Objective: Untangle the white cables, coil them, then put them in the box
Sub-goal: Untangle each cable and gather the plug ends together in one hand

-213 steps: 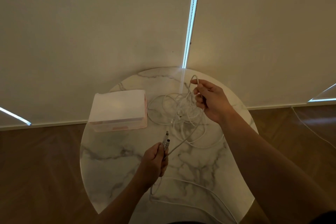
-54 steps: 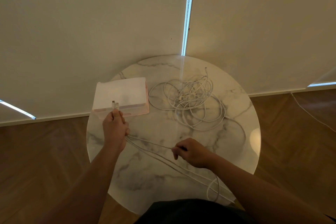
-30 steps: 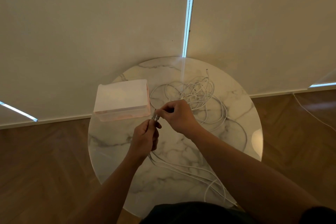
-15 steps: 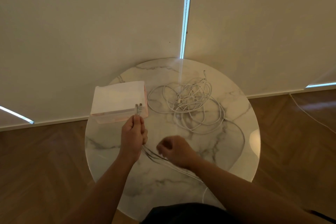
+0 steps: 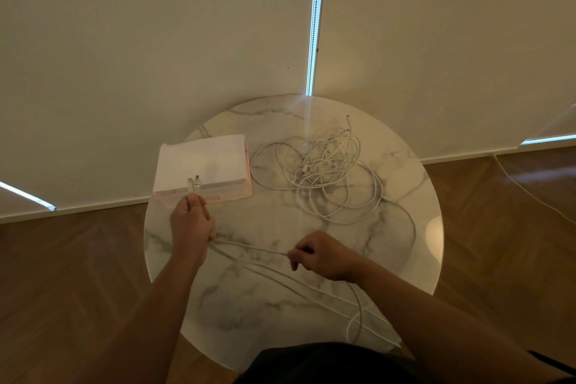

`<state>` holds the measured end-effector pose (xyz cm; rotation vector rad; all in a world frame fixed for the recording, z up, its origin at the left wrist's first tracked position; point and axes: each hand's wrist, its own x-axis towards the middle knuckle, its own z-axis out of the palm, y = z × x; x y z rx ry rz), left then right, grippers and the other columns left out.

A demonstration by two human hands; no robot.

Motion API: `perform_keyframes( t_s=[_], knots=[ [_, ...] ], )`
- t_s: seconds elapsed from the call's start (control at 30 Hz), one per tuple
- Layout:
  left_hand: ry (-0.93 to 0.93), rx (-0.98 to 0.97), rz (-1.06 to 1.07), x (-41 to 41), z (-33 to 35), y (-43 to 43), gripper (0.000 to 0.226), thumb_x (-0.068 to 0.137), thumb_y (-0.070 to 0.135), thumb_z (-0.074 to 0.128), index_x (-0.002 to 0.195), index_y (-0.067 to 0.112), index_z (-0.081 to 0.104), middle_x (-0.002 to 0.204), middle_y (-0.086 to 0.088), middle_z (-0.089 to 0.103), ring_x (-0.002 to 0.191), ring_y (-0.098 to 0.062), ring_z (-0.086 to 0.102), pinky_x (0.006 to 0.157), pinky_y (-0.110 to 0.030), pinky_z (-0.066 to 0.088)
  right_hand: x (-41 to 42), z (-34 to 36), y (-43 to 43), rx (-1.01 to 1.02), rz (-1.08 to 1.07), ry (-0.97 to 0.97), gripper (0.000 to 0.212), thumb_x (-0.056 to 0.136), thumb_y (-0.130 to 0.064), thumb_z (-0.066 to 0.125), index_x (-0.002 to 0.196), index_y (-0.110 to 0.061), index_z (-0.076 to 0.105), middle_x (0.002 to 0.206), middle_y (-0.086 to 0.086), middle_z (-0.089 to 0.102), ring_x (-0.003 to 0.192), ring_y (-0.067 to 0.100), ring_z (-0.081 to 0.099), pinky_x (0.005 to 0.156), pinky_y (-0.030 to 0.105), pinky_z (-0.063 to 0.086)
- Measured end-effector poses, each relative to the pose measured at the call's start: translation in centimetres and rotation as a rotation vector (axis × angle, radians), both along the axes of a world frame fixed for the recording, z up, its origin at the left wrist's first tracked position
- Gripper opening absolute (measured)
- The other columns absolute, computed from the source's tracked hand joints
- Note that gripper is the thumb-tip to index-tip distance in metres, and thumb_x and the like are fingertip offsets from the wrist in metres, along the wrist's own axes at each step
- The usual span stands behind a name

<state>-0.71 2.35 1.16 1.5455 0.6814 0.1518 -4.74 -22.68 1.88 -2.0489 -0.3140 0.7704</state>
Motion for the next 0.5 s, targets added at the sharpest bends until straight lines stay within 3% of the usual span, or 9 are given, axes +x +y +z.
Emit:
perform_keyframes(
  t_s=[0.1,0.3,0.4,0.5],
  knots=[
    [0.029,0.088,0.046,0.3,-1.3,2.5,0.034,0.103,0.024,0.035,0.072,0.019,0.049,0.060,-0.004,0.036,0.032,-0.008,0.032,0.035,-0.017,0.027,-0.6,-0.3,-2.7,0.027,-0.024,0.133,0.032,0.097,-0.025,0.057,0.068,-0.017,0.067,0.044,-0.009,0.046,0.039,0.006,0.038,0.045,0.018,0.033],
    [0.111,0.164,0.154,0.0,-2.4,6.9,0.033,0.104,0.029,0.033,0.074,0.021,0.047,0.060,-0.004,0.038,0.045,-0.017,0.035,0.034,-0.013,0.029,-1.8,-1.9,-8.8,0.078,-0.114,0.452,0.030,0.099,-0.026,0.053,0.079,-0.007,0.065,0.053,0.004,0.034,0.044,0.013,0.028,0.043,0.025,0.025],
    [0.139,0.219,0.152,-0.3,-2.6,8.4,0.034,0.104,0.034,0.032,0.076,0.021,0.047,0.062,-0.005,0.039,0.048,-0.020,0.037,0.040,-0.022,0.033,-2.1,-2.1,-10.8,0.119,-0.133,0.500,0.027,0.099,-0.021,0.054,0.081,-0.002,0.064,0.054,0.005,0.032,0.047,0.015,0.027,0.046,0.027,0.028],
    [0.186,0.308,0.059,-0.2,-2.8,8.4,0.033,0.104,0.028,0.033,0.083,0.010,0.052,0.064,-0.010,0.044,0.050,-0.022,0.040,0.048,-0.029,0.035,-2.0,-1.9,-10.8,0.170,-0.183,0.556,0.025,0.099,-0.017,0.053,0.084,-0.001,0.064,0.055,0.003,0.031,0.047,0.013,0.024,0.047,0.027,0.020]
  ],
)
